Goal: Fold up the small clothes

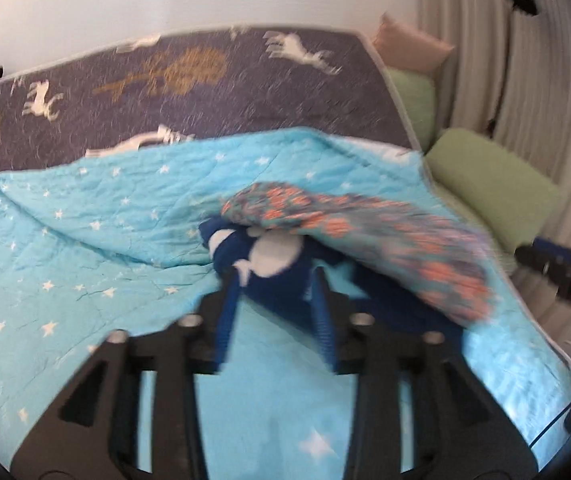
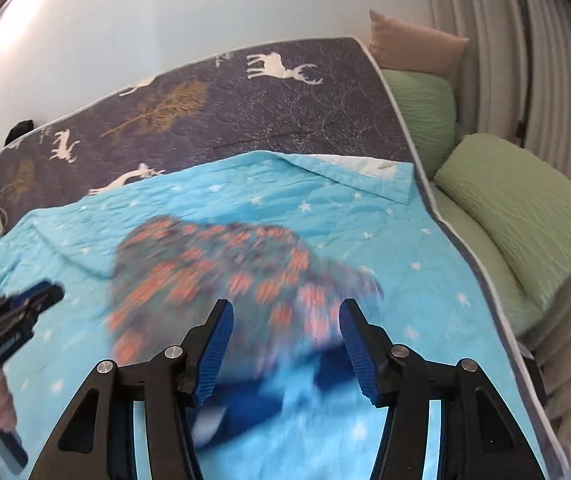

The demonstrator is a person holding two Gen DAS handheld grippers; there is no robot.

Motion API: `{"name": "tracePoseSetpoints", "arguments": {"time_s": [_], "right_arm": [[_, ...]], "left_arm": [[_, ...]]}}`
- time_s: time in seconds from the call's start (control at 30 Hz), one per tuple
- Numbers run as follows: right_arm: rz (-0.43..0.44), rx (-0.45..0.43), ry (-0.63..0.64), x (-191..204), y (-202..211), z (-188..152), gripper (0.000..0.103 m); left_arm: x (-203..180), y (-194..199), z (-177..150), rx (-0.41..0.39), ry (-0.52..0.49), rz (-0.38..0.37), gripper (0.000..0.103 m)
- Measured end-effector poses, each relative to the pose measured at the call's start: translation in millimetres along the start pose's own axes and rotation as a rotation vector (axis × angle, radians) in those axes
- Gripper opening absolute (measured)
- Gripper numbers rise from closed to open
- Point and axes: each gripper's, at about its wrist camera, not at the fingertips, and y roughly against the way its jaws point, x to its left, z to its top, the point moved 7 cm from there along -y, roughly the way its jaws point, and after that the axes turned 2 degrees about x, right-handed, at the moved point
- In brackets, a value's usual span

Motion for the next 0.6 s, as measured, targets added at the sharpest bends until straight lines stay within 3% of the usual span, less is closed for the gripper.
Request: {"name": "tracePoseSetpoints", "arguments": {"time_s": [0.13,0.33,0.43,0.6], "right_arm": [[-0.012,-0.045,-0.019,13.6,83.1,-33.0,0.059],[-0.02,-0.161,-0.041,34.0,206.0,-70.0,0.065],[-0.018,-0.224,-0.001,51.0,259.7,-89.3,0.07],[-0.018,-0.259,0.0,69.6,319.8,-121.3,0.075]], "left_arm": [[-21.0,74.5,-9.7,-0.059,-0.046,-0.036,0.063],[-37.4,187.4,-41.8,-0.13,-0.023,-0.08,0.078],[-41.4,237.7,-62.0,-0.182,-0.05,-0.03,0.082],[-48.3,296.7,-97.6,-0.182,-0.096,0.036,0.084]]}}
